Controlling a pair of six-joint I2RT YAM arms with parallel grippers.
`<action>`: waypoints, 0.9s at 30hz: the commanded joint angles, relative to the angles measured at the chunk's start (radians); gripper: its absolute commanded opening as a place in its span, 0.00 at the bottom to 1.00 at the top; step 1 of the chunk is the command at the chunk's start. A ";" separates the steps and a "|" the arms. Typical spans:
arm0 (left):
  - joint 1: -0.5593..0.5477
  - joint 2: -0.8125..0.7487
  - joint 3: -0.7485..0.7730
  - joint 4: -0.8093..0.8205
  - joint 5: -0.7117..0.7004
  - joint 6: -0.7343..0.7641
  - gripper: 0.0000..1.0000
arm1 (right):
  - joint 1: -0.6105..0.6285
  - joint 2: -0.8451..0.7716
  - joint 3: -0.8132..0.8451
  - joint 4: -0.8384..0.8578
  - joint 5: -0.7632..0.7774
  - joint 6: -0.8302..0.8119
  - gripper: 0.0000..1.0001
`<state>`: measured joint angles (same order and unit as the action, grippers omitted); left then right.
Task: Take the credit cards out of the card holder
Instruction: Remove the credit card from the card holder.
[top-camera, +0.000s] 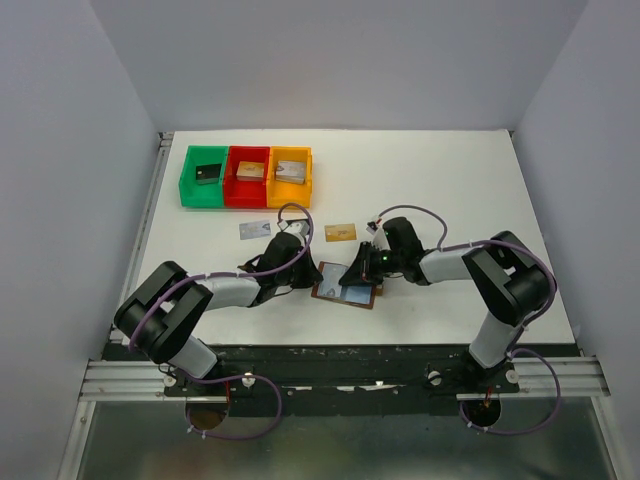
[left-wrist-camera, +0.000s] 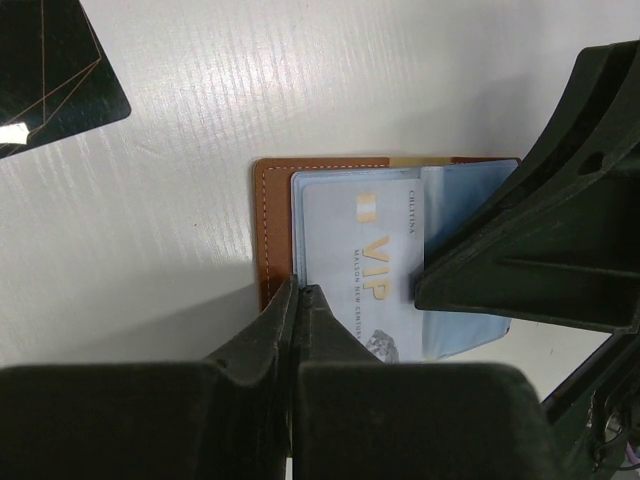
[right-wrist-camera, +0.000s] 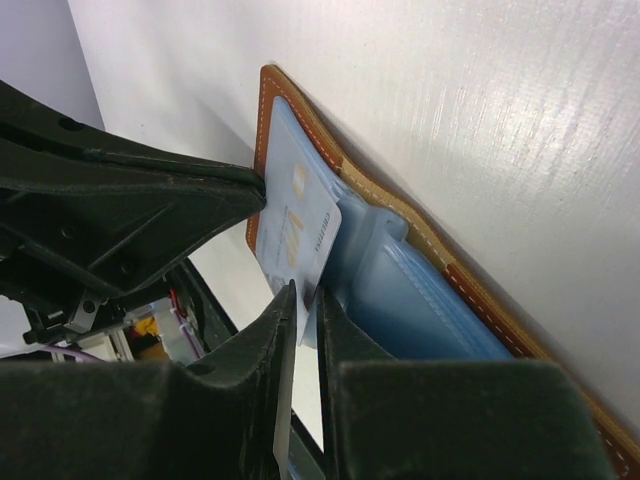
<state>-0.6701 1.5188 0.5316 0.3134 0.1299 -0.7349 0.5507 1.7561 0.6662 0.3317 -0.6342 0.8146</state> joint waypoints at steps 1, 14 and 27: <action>-0.013 0.027 -0.021 -0.028 -0.021 -0.003 0.04 | 0.008 0.013 -0.011 0.052 -0.030 0.014 0.18; -0.013 0.029 -0.032 -0.027 -0.035 -0.011 0.00 | 0.008 -0.036 -0.030 0.007 -0.024 -0.022 0.02; -0.013 0.032 -0.044 -0.017 -0.033 -0.017 0.00 | 0.006 -0.047 -0.033 0.056 -0.044 0.024 0.16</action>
<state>-0.6746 1.5208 0.5228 0.3321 0.1196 -0.7506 0.5507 1.7237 0.6441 0.3416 -0.6434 0.8162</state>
